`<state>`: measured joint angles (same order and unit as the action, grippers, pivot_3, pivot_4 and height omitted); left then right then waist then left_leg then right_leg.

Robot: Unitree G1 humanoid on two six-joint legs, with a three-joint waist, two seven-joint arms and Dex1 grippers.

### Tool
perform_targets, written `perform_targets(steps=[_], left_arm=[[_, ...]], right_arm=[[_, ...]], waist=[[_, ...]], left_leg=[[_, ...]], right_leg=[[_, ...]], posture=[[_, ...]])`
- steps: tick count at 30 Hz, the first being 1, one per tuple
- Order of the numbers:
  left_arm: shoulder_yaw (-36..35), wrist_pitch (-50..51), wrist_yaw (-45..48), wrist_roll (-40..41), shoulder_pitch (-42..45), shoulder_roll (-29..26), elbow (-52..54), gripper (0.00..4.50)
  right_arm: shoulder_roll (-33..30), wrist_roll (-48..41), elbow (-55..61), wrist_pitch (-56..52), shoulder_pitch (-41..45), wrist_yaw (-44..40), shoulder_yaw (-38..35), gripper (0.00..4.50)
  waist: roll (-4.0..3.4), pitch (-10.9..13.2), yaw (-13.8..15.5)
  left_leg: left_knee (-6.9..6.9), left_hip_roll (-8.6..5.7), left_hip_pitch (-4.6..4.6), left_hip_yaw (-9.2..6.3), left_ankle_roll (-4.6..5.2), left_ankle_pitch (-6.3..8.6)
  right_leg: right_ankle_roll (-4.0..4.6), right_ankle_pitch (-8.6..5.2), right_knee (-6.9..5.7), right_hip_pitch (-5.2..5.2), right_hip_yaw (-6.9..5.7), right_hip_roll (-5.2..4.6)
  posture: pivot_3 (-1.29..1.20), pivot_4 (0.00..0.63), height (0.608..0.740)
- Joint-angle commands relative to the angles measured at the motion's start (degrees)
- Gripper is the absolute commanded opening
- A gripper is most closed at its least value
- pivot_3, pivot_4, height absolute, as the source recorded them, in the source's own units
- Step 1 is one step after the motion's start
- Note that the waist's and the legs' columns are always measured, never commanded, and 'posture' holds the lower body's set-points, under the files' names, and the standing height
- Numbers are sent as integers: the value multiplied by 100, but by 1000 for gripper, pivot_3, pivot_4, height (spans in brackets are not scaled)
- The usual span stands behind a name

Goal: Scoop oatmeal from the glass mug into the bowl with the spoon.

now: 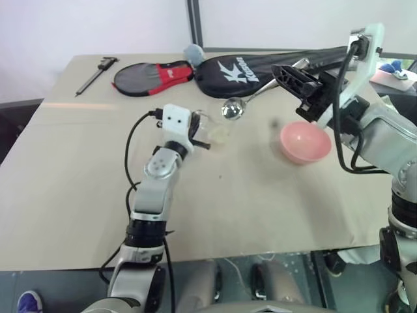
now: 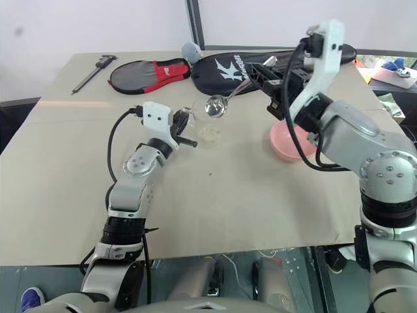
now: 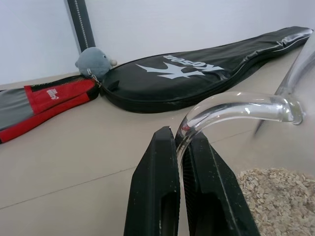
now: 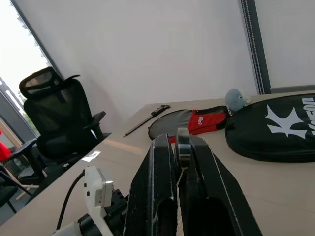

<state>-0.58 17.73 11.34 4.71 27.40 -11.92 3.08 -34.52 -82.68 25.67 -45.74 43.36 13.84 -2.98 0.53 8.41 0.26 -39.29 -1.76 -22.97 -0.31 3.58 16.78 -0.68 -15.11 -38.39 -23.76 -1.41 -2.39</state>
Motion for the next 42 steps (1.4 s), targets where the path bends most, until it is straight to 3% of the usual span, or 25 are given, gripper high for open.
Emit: perform_targets(steps=[1,16,21,28,35,42], left_arm=[[58,-411,94,-57,150,-14,219,43],[197,-1401,141,-311,599,110,-494,43],[248,-1662,138,-386,727,200,-777,43],[248,-1906,187,-384,836,259,-1070,43],[151,-2030,281,-289,899,269,-1346,43],[228,-2172,425,-266,1050,379,-1768,43]], right_arm=[[77,461,-12,-16,324,-196,30,0],[66,3865,-187,104,731,-1917,1524,0],[246,4534,-210,150,659,-2284,1616,0],[844,4243,-177,-565,417,-2350,1104,0],[1478,3556,-381,-1472,428,-1854,-48,0],[1685,2919,-430,-2105,352,-1294,-1104,0]], waist=[[0,0,14],[0,0,56],[0,0,54],[0,0,50],[0,0,52],[0,0,54]], left_leg=[[0,0,0,0,0,0],[-4,-2,-3,-4,-1,0],[-3,-2,-2,-4,-1,0],[-4,-2,-2,-6,-3,-1],[-5,-5,-2,-8,-3,-1],[-5,-6,-2,-8,-3,-1]], right_leg=[[0,0,0,0,0,0],[0,0,2,-2,-4,-2],[0,0,2,-3,-4,-1],[0,0,-1,-3,-5,-1],[0,1,-3,-3,-7,-3],[0,0,-9,-5,-6,-3]], posture=[[0,150,740],[0,150,740],[0,150,740],[0,150,740],[0,150,740],[0,150,740]])
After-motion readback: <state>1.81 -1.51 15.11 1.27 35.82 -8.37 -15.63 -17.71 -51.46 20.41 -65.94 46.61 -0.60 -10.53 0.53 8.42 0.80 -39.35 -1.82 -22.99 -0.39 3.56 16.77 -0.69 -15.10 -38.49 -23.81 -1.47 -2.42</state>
